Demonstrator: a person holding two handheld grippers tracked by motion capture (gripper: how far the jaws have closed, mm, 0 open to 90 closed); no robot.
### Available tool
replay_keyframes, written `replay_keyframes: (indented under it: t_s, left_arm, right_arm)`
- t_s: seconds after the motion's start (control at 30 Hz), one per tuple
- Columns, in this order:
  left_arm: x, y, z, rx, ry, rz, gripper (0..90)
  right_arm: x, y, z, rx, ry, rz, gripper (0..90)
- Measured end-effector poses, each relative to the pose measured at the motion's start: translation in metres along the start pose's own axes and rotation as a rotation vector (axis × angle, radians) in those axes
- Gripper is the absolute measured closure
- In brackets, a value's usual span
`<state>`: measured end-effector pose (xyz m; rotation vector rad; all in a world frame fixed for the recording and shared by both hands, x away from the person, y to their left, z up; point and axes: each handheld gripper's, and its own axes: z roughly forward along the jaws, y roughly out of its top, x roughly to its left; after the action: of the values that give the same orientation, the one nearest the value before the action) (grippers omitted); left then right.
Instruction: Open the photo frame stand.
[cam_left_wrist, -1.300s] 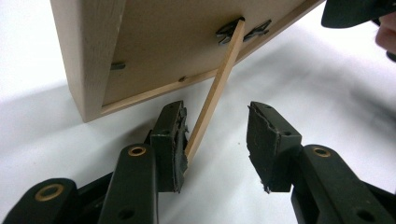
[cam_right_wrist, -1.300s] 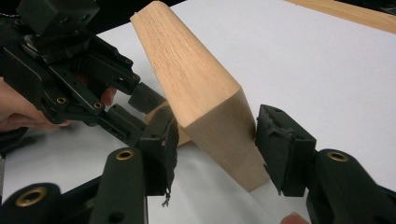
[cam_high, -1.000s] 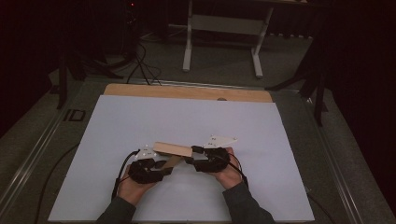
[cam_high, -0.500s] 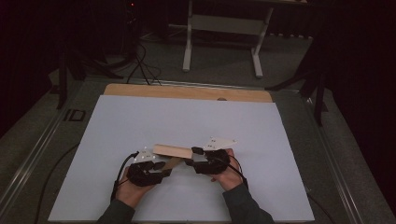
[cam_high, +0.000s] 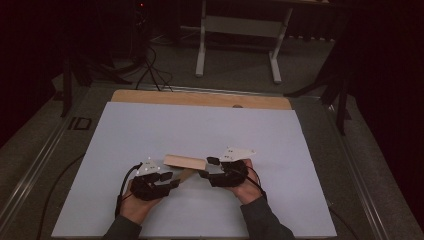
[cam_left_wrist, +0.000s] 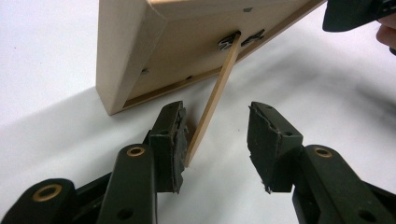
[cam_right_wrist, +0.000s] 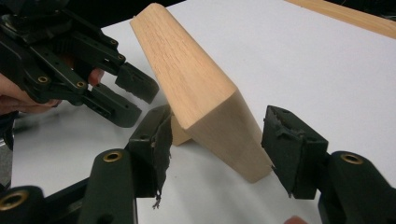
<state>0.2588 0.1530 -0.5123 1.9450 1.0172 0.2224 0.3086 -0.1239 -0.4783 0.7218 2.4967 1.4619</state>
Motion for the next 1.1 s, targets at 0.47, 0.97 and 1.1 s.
replay_keyframes:
  t_s: [0.47, 0.97, 1.1]
  left_arm:
    - [-0.001, 0.005, -0.011, -0.044, -0.004, 0.017, 57.7]
    - [-0.012, 0.011, -0.020, -0.085, 0.004, 0.077, 58.8]
    - [-0.014, 0.012, -0.021, -0.087, -0.001, 0.081, 58.9]
  right_arm:
    - [0.000, 0.004, -0.007, -0.014, 0.025, -0.028, 39.9]
    - [-0.003, 0.011, -0.018, -0.055, 0.017, -0.024, 39.9]
    - [-0.006, 0.012, -0.022, -0.069, -0.008, 0.006, 38.4]
